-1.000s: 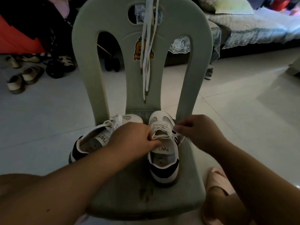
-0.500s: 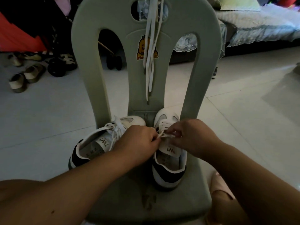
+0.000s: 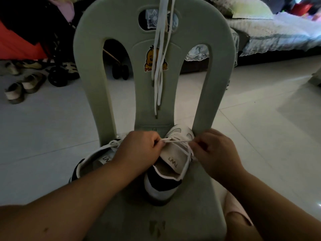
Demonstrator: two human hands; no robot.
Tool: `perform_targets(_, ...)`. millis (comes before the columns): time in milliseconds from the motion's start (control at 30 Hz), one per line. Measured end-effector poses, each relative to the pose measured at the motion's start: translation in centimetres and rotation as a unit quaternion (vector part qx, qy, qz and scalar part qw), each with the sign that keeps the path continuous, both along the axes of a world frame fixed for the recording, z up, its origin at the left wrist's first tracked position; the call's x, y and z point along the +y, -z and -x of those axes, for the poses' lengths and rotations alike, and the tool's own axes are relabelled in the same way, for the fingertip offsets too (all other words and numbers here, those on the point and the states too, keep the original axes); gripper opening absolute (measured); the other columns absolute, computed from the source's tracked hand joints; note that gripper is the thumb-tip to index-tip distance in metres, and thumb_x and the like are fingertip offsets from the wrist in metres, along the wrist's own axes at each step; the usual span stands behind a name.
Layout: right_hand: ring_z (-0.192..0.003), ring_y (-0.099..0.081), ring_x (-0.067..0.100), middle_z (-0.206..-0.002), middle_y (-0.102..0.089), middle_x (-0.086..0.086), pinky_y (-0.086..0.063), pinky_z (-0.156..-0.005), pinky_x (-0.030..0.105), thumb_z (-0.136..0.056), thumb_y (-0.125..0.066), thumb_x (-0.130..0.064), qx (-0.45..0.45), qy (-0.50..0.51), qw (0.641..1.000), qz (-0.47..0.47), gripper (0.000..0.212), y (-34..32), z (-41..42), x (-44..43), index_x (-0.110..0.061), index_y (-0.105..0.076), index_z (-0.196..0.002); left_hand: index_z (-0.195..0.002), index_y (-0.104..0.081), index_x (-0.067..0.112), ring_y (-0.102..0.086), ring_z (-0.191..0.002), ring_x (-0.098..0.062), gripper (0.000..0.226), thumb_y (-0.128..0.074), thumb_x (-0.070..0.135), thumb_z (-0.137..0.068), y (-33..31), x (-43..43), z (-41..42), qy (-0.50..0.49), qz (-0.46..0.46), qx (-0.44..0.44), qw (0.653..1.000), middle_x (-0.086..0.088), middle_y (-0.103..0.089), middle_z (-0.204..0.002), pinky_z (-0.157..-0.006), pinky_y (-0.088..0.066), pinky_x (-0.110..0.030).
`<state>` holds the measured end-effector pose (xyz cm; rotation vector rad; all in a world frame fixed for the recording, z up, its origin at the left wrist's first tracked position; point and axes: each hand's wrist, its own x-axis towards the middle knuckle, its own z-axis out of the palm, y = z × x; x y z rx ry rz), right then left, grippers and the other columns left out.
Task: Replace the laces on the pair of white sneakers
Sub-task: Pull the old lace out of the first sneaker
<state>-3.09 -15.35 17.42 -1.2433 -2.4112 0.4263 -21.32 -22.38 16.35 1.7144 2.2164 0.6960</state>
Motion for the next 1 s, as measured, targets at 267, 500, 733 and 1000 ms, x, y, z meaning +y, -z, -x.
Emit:
perform_targets(267,-0.084,-0.054,0.006,-0.096,-0.057,-0.013,-0.040,-0.067,0.017,-0.082,-0.066,-0.034,0.006,0.022,0.995,0.100,0.026,0.0,0.0,-0.2,-0.031,-0.061,-0.107,-0.094,-0.069,0.023,-0.057,-0.078,-0.009,0.023,-0.050,0.036,-0.094,0.0,-0.4,-0.7,0.043,-0.034,0.023,0.998,0.006,-0.066,-0.086,-0.075,-0.048,-0.032)
perform_targets(500,-0.076,-0.056,0.013,-0.085,-0.070,-0.005,-0.036,-0.068,0.022,-0.088,-0.057,-0.046,-0.023,-0.063,0.997,-0.031,0.028,0.6,2.0,-0.6,-0.025,-0.075,-0.090,-0.092,-0.068,0.023,-0.054,-0.076,-0.008,0.023,-0.050,0.036,-0.094,0.4,-0.6,-1.3,0.054,-0.051,0.024,0.997,0.007,-0.063,-0.082,-0.073,-0.047,-0.030)
perform_targets(733,-0.063,-0.058,0.003,-0.069,-0.063,-0.005,-0.041,-0.050,0.012,-0.092,-0.057,-0.029,0.128,0.043,0.985,0.107,0.020,0.4,1.1,-0.9,-0.019,-0.067,-0.079,-0.088,-0.067,0.022,-0.054,-0.071,-0.008,0.023,-0.051,0.038,-0.094,0.3,-0.4,-1.3,0.039,-0.044,0.026,0.998,0.007,-0.061,-0.076,-0.068,-0.047,-0.029)
perform_targets(1000,-0.080,-0.058,0.018,-0.080,-0.062,0.002,-0.038,-0.059,0.024,-0.095,-0.053,-0.018,0.316,0.234,0.900,0.189,0.015,-0.6,-1.7,0.8,-0.019,-0.061,-0.083,-0.087,-0.068,0.021,-0.057,-0.072,-0.010,0.020,-0.055,0.036,-0.092,0.2,-0.4,-0.6,0.016,-0.039,0.032,0.999,0.004,-0.065,-0.078,-0.068,-0.047,-0.031)
